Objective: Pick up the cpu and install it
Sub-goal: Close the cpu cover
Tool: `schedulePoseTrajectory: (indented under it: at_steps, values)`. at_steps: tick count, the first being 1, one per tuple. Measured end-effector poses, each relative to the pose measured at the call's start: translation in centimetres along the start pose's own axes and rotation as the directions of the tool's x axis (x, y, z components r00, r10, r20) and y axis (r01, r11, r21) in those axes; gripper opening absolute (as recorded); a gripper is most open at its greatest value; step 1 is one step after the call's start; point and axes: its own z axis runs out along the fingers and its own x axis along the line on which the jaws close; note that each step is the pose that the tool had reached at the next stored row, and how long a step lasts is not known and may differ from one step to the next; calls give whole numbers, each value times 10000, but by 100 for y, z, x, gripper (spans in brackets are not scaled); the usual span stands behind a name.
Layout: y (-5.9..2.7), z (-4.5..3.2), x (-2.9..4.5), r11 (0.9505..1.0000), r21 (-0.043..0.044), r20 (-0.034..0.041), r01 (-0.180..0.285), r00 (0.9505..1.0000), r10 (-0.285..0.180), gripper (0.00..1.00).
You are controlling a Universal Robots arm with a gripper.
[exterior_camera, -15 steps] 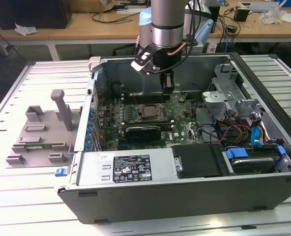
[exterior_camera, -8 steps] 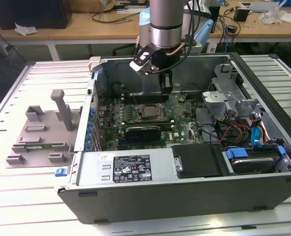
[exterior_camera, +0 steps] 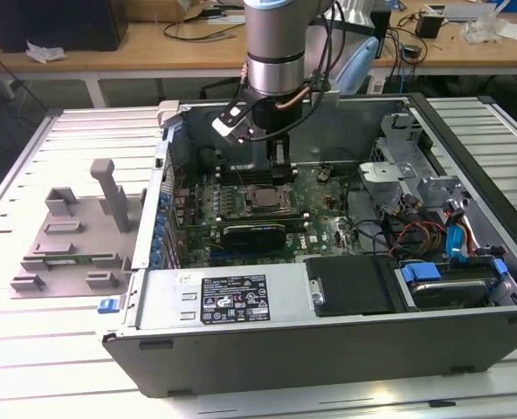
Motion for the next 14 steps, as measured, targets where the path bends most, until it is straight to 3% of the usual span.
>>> schedulePoseTrajectory:
  at_steps: [2,7,14]
  values:
    - [-88,63,-7,10000,1,2,0,10000,0,11]
    - [-159,183,-4,10000,0,0,24,10000,-24,11]
    - [-188,203,-3,10000,1,-8,25,10000,-25,11]
